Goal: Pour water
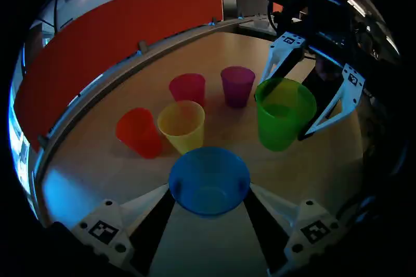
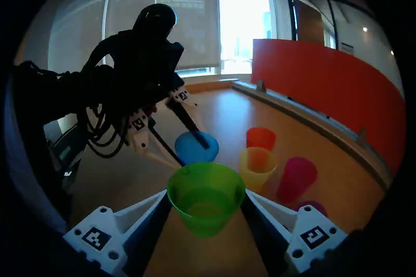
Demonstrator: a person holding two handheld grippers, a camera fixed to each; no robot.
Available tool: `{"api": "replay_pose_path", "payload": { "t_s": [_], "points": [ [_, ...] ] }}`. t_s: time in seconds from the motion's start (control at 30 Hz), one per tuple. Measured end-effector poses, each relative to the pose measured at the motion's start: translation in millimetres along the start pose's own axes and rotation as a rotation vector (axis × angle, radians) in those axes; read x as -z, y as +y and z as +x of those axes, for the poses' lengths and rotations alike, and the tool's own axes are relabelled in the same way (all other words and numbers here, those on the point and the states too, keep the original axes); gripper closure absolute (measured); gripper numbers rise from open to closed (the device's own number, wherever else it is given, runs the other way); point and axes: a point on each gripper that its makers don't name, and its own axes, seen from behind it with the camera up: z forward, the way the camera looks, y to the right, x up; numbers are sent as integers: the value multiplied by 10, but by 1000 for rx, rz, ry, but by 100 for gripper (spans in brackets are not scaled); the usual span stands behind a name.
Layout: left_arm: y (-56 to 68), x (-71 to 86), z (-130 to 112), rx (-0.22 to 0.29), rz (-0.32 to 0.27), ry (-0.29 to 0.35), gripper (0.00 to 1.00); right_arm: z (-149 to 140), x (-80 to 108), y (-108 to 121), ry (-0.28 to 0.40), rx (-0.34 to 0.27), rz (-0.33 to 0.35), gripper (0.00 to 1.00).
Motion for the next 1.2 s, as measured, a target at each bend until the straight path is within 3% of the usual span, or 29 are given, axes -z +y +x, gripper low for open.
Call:
{"api": "replay_pose_path", "payload": {
  "t_s": [0.5, 1.2],
  "points": [
    [49, -175, -109, -4, -30, -39, 15, -303, -162, 39, -58, -1, 9, 9],
    [65, -229, -213, -8, -44, -58, 15, -553, -238, 90, -105, 2, -3, 9]
  ]
}}
